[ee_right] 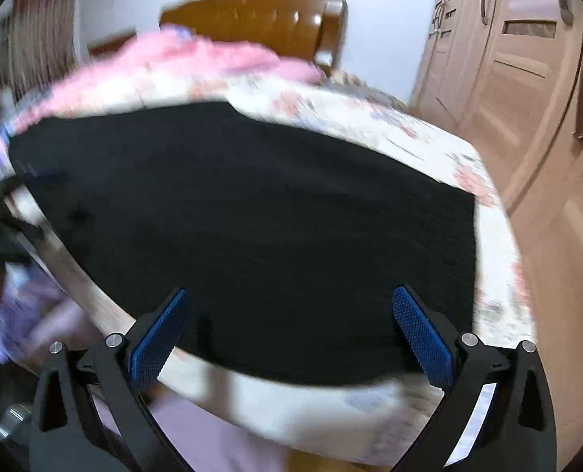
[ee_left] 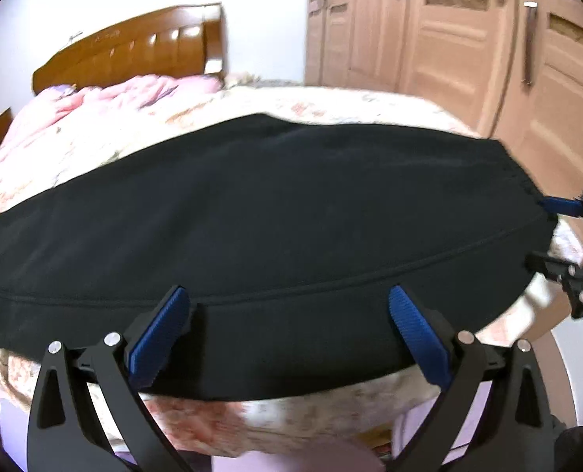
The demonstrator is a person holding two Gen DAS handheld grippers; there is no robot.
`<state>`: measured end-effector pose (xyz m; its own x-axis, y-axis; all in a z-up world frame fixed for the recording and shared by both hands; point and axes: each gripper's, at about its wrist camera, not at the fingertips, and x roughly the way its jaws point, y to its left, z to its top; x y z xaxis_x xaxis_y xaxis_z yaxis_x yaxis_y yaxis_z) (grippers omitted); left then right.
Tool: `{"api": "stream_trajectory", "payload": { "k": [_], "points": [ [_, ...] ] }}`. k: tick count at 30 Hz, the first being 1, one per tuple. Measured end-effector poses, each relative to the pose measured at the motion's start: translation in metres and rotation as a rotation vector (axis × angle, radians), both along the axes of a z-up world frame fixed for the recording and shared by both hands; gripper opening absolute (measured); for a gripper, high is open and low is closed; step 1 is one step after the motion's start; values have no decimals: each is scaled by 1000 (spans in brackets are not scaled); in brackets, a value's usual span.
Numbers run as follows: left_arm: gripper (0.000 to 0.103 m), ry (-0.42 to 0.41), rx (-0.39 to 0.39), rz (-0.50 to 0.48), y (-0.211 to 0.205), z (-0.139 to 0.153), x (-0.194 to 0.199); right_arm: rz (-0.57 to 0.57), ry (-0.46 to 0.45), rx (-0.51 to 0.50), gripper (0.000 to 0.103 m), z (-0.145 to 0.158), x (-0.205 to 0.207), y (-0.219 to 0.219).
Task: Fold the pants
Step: 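Smooth the folded pants and lift both grippers away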
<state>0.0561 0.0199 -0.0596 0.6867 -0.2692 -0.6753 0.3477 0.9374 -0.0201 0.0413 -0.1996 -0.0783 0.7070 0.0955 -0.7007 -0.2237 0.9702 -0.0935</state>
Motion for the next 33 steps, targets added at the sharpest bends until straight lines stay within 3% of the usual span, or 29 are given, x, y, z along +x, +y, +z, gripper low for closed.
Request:
{"api": "stream_trajectory", "payload": {
  "k": [3,6,11,15,18,20,23,26,31,33],
  "points": [
    [101,19,47,-10,-20,-13,6,18,40,-84,99,-28,9,21],
    [102,-5,35,0,-26,-21,9,19,24,-32,99,-32,3,11],
    [102,-4,38,-7,-27,-21,11,-5,81,-60,99,-24,7,15],
    [102,-9,33,-1,-27,-24,6,-52,-29,-10,99,-7,0,26],
    [102,-11,31,-2,-25,-25,2,-40,1,-22,99,-25,11,34],
    [102,-12,30,-5,-24,-24,1,-24,-4,13,99,-30,5,28],
    [102,-14,26,-12,-22,-24,2,10,7,-38,99,-34,-9,29],
    [102,-23,20,-7,-22,-25,0,-6,7,-21,99,-33,-16,30],
    [102,19,13,-28,-18,-22,-2,42,171,-82,99,-22,-14,39],
    [101,72,11,-82,-13,-16,-1,94,166,-131,99,-8,-8,42]
  ]
}}
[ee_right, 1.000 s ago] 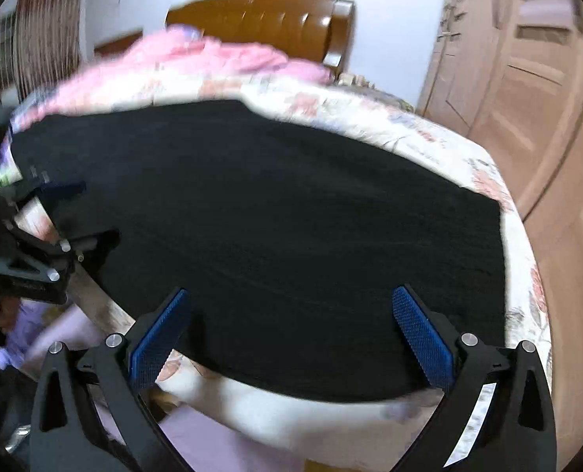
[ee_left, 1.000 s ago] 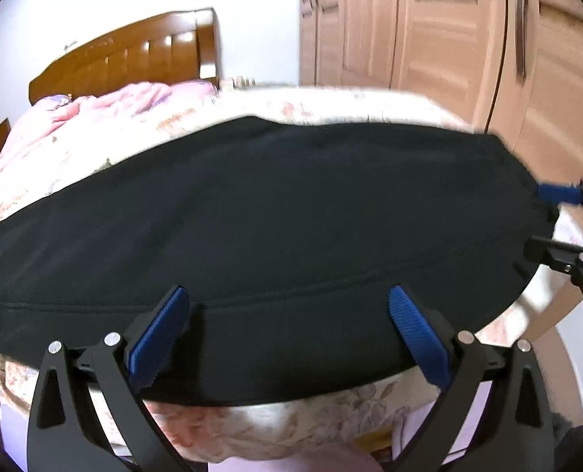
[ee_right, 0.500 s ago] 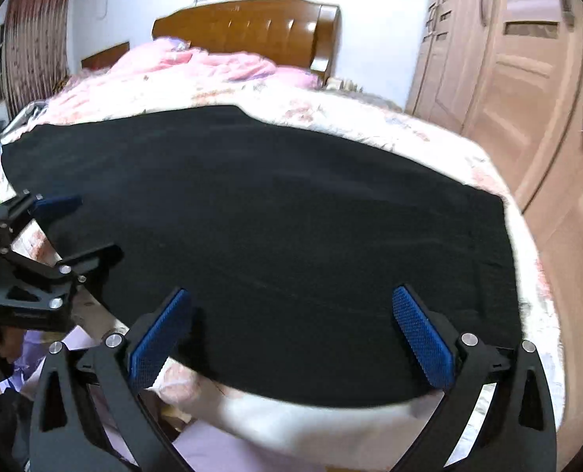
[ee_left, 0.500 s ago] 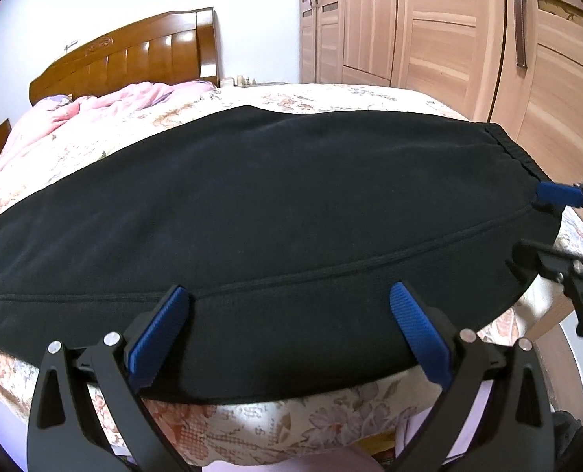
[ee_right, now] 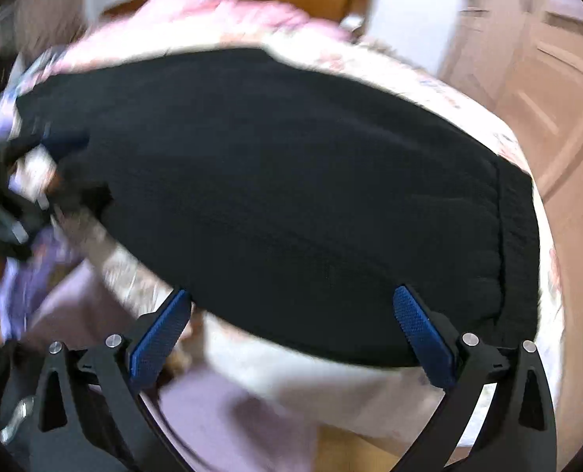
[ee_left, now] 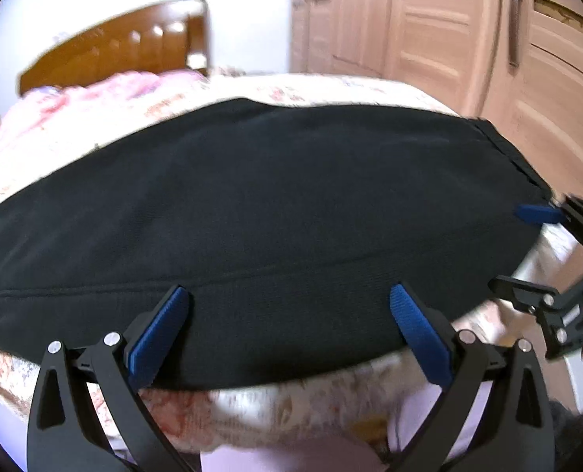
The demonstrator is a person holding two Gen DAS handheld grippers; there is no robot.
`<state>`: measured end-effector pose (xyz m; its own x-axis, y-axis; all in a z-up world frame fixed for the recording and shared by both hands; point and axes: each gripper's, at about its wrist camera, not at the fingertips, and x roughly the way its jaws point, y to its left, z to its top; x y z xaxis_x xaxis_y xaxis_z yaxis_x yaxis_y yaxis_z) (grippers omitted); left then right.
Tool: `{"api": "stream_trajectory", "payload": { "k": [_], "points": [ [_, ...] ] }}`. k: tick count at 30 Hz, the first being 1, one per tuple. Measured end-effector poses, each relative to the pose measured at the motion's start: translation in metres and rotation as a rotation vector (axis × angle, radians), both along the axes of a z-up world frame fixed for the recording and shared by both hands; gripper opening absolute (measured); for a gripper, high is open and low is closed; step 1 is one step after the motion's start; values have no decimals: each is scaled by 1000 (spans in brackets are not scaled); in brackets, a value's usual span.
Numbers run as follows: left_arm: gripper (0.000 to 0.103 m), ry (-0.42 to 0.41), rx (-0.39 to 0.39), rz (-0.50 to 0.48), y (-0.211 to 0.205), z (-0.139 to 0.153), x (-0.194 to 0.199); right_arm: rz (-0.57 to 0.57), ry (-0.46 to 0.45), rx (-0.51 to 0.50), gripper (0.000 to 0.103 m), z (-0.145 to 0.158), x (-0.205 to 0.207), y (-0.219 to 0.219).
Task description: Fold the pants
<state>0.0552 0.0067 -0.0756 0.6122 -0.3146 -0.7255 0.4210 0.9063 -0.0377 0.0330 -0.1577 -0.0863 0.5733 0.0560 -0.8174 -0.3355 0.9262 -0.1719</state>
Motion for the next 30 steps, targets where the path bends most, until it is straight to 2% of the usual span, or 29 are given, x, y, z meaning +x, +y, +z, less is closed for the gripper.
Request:
{"api": "stream_trajectory", "payload": {
  "k": [1,2,4,5,6,8,10,11,13,15,17,19,21,22,23,24,26,27,30],
  "points": [
    [101,6,-3,-47,5,9,1,15,-47,11,99,15,7,0],
    [101,-23,-4,-56,12,21,4,23,-67,28,99,23,11,0],
    [101,-78,-18,-27,28,50,26,55,-102,81,99,44,41,8],
    [101,-86,-55,-2,37,66,46,76,-122,89,99,49,55,14],
    [101,-79,-90,14,43,76,64,98,-146,88,99,52,79,21],
    [101,3,-169,32,50,88,120,68,-136,77,99,46,117,24],
    [101,65,-175,66,45,84,167,31,-127,88,99,36,145,17],
    [101,87,-163,52,36,78,186,1,-102,84,99,28,159,9],
    [98,106,-129,21,19,66,207,-64,-72,62,99,13,170,-4],
    [95,124,-79,-9,-2,48,220,-122,20,131,99,-8,178,-25],
    [93,127,-66,-33,-16,35,229,-125,1,195,99,-2,175,-32],
    [93,132,-38,-21,-33,23,248,-127,21,161,99,-7,174,-25],
    [93,136,41,20,-45,6,271,-111,14,121,99,-7,173,-18],
    [101,130,81,36,-50,-3,280,-110,15,124,99,-6,177,-20],
    [102,130,65,44,-49,-7,286,-112,17,144,99,-7,176,-22],
    [102,149,-7,77,-38,-5,296,-115,15,159,99,-7,171,-24],
    [100,152,-86,140,-19,-6,303,-118,12,175,99,-7,168,-25],
    [100,152,-114,141,-15,-6,304,-118,14,177,99,-6,171,-27],
    [99,141,-83,148,-19,-7,304,-125,18,205,99,-6,173,-32]
  ]
}}
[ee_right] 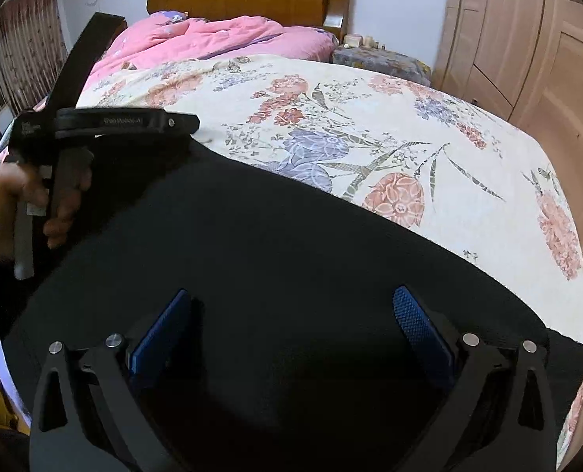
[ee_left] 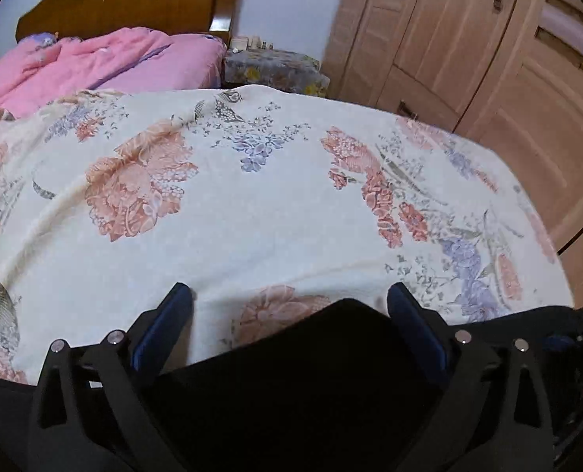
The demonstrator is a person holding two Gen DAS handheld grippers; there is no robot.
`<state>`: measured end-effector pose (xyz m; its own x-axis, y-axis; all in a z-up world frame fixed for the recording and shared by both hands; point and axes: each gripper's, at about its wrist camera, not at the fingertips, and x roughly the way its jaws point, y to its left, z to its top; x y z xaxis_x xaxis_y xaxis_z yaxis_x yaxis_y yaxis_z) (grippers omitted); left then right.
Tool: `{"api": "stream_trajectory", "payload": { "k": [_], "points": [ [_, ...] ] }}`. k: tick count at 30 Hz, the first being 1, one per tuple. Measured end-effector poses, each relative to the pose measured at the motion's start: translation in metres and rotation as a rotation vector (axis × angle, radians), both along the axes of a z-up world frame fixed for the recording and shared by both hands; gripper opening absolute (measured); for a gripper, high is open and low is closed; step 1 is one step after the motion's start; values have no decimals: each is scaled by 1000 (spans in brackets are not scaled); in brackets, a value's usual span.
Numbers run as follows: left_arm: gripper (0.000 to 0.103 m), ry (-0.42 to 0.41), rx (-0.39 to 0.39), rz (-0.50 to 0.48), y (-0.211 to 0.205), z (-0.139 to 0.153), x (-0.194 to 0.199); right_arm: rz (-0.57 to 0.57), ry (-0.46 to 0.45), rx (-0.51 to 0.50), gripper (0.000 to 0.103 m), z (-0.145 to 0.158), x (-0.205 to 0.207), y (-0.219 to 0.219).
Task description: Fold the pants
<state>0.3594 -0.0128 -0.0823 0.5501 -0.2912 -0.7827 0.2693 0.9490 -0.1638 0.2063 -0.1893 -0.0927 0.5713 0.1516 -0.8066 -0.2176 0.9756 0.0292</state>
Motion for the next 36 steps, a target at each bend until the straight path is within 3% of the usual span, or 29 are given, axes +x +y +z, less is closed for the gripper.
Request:
{"api": "stream_trajectory", "payload": {
  "k": [2,4,8,13,17,19,21,24,26,29,31,32,34,36],
  "points": [
    [99,-4,41,0,-7,-1,1,-5,1,22,99,1,1,-3],
    [98,-12,33,7,-6,1,0,-7,-1,22,99,1,0,-3],
    [98,-71,-142,37,22,13,-9,-12,0,12,99,-1,2,-2],
    [100,-230,-247,140,48,38,-23,-13,2,10,99,-1,2,-1],
    [100,-275,-248,192,75,71,-28,-12,6,-10,99,-2,4,1],
    [101,-245,-205,224,95,87,-33,-10,7,-25,99,-3,4,3],
    [101,-214,-160,257,120,96,-45,-10,6,-32,99,-3,4,3],
    [101,-245,-78,390,188,98,-90,-12,13,-58,99,-3,5,7],
    [101,-263,-91,495,237,93,-127,-23,14,-98,99,2,7,15],
    [101,-310,-153,627,310,84,-195,28,3,20,99,16,11,38],
    [101,-305,-147,767,361,74,-237,123,-16,75,99,25,17,77],
    [101,-293,-174,836,390,67,-258,164,-18,80,99,25,19,94],
    [101,-280,-318,936,439,55,-291,285,9,91,99,22,26,145],
    [101,-322,-533,951,479,42,-319,404,39,94,99,19,28,197]
  ]
}}
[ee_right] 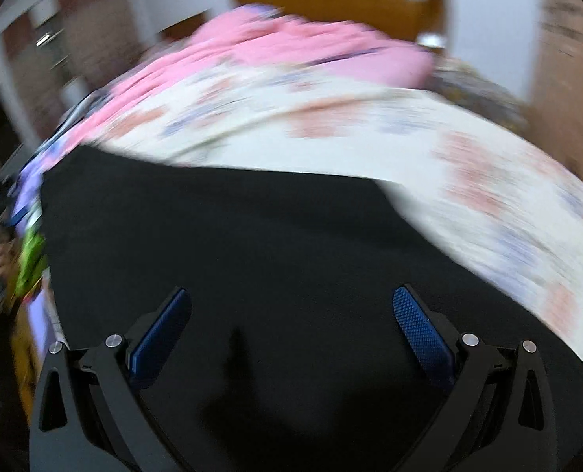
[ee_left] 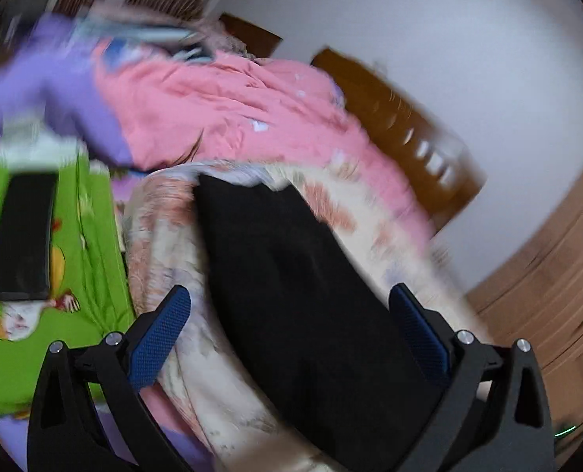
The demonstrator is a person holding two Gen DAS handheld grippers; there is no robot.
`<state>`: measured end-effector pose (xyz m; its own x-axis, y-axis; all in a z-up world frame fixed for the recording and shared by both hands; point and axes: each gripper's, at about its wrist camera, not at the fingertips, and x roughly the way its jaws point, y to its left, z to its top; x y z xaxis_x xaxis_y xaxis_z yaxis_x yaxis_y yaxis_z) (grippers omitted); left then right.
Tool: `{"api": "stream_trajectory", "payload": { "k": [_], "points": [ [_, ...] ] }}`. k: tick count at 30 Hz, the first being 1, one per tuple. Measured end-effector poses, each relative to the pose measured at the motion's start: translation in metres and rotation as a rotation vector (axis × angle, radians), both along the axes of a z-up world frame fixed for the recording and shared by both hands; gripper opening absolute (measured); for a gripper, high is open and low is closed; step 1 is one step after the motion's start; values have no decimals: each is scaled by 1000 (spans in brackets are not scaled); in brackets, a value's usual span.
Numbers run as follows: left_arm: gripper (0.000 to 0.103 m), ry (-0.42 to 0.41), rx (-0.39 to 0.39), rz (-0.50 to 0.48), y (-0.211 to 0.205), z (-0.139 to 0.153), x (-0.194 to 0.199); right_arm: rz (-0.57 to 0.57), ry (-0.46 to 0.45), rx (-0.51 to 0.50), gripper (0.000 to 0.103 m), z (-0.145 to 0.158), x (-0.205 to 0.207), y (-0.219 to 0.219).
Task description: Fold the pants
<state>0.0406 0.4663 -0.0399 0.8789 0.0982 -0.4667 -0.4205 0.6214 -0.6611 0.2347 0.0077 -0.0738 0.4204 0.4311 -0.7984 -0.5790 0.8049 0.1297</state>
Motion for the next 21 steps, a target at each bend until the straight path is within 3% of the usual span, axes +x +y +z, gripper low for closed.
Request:
{"api": "stream_trajectory", "payload": {
  "k": [2,5,9,12,15,17,21],
  "points": [
    [100,-6,-77,-2,21,-8,-6,125,-5,-9,99,0,-3,48],
    [100,-24,-94,-77,30,-12,5,298,-44,-54,99,-1,-12,121],
    [99,3,-70,-121,35,-13,32,394,-73,-88,99,-13,-14,171],
    [96,13,-88,-112,39,-20,47,382,-74,-137,99,-41,-10,180],
    [93,5,-87,-124,47,-26,58,381,-61,-99,99,-39,-7,173],
    [92,6,-45,-134,49,-26,63,377,-49,-78,99,-39,-4,172],
    [91,-16,-7,-133,52,-33,69,376,-69,-109,99,-39,-7,177]
  ]
}}
